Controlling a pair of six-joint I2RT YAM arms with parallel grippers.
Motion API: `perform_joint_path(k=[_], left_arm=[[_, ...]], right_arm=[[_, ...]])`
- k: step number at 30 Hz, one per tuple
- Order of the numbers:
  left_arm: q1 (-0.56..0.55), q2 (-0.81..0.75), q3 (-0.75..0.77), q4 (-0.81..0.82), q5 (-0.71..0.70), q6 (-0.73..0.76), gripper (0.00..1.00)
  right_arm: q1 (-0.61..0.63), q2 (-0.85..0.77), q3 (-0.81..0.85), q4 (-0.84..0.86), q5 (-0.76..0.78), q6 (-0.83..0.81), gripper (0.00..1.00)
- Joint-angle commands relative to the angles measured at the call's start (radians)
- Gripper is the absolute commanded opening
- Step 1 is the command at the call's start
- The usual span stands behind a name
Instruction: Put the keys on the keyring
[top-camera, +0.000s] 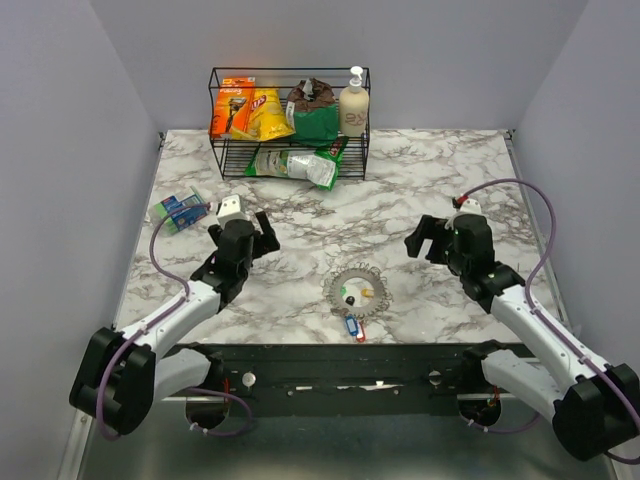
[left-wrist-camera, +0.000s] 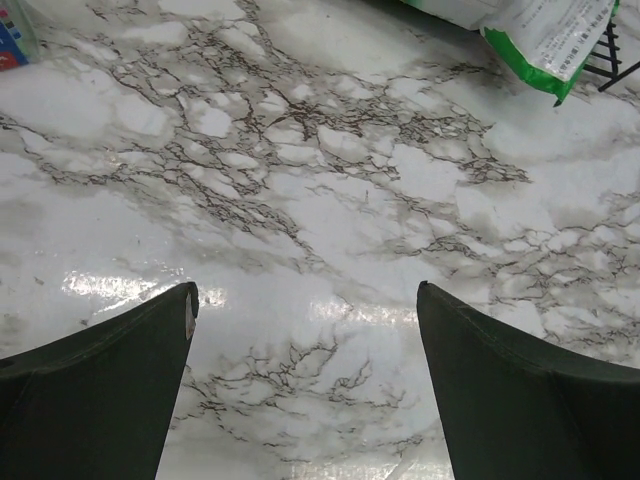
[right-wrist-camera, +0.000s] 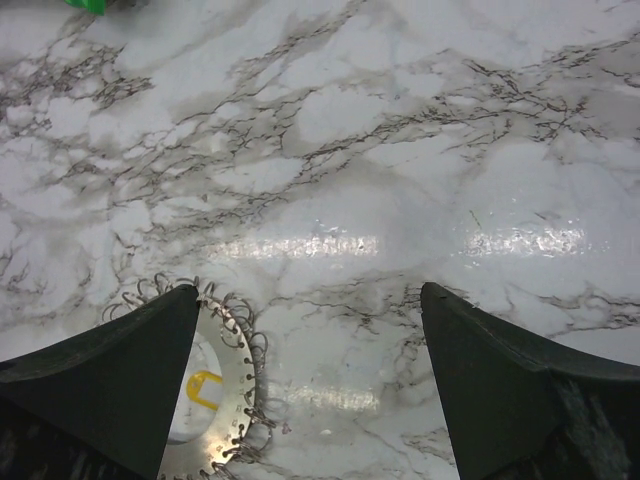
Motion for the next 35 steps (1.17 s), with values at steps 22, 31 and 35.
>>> perform_joint_path(k=[22, 31, 35], left_arm=[[0.007, -0.029, 0.01, -0.041, -0.063, -0.058, 0.99], [0.007, -0.09, -0.011, 0.001, -0.062, -0.054, 0.99], [0.007, -0.085, 0.02, -0.035, -0.075, -0.063, 0.99]], right_arm=[[-0.031, -0.011, -0.014, -0.003, -0.069, 0.019, 1.0], [-0.029, -0.076, -0.021, 0.009, -0.118, -0.01, 1.0], [-0.031, -0.13, -0.012, 0.007, -0.154, -0.015, 1.0]])
